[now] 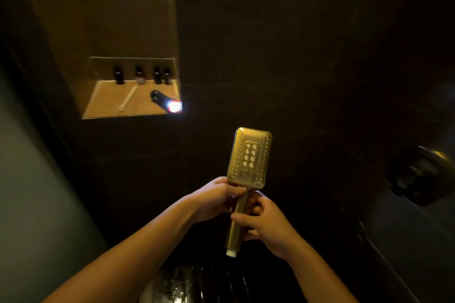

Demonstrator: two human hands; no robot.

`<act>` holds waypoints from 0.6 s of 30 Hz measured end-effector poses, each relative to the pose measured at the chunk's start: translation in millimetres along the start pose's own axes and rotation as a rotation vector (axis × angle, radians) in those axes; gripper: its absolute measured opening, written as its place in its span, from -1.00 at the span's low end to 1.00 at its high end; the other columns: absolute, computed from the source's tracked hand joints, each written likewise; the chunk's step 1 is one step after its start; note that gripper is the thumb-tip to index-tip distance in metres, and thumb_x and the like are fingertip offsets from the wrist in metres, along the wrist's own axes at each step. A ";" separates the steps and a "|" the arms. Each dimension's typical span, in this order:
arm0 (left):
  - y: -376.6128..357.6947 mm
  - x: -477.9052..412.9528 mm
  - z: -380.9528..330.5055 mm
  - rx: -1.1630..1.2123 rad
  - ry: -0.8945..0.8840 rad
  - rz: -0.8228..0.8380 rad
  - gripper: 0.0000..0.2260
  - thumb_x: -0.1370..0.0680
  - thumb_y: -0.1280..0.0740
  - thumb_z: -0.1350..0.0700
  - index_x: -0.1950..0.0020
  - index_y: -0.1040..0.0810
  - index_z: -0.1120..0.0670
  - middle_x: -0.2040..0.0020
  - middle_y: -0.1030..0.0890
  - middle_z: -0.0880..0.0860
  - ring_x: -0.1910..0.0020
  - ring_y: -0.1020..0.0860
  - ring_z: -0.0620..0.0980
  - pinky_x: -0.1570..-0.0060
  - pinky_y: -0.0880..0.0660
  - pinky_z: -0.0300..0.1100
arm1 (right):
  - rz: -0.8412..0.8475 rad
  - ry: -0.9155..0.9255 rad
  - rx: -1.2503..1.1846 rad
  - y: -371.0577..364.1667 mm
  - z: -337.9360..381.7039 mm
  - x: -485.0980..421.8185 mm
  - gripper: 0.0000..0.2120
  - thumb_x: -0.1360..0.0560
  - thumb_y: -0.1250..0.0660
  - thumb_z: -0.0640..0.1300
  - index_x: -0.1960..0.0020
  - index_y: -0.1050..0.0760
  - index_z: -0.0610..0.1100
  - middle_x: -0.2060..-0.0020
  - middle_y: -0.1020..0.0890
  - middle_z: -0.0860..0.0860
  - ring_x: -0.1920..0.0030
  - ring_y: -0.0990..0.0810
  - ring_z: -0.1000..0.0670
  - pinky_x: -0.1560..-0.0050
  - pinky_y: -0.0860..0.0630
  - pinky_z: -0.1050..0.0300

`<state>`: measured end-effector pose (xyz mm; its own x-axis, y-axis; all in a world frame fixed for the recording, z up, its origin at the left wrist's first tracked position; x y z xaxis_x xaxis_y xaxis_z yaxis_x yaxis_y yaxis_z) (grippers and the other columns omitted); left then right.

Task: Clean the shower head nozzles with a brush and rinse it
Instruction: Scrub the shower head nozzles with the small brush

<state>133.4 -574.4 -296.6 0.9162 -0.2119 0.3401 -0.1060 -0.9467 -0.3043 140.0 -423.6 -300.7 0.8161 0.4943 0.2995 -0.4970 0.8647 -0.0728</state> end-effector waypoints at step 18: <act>182.9 16.7 -48.2 0.074 -0.174 -0.750 -0.81 -0.57 -0.30 0.26 0.07 -0.70 0.08 0.07 -0.70 0.13 0.08 -0.64 0.09 0.14 -0.45 -0.11 | 0.657 -0.138 0.192 -135.4 39.5 -218.4 -0.59 -0.39 -0.51 -0.32 -0.18 -0.48 -0.22 0.12 -0.61 -0.19 0.15 -0.71 -0.08 0.31 -0.59 0.15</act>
<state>110.7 -762.7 -303.7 0.7810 0.5266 0.3358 0.5874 -0.8020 -0.1085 17.4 -652.1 -318.7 0.2896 0.8828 0.3698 -0.9288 0.3526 -0.1144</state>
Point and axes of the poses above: each hand's wrist, its own x-axis away from the middle knuckle, its own y-axis out of the back of the hand, z = x × y, the point moved 3 cm from there along -x, towards the middle knuckle
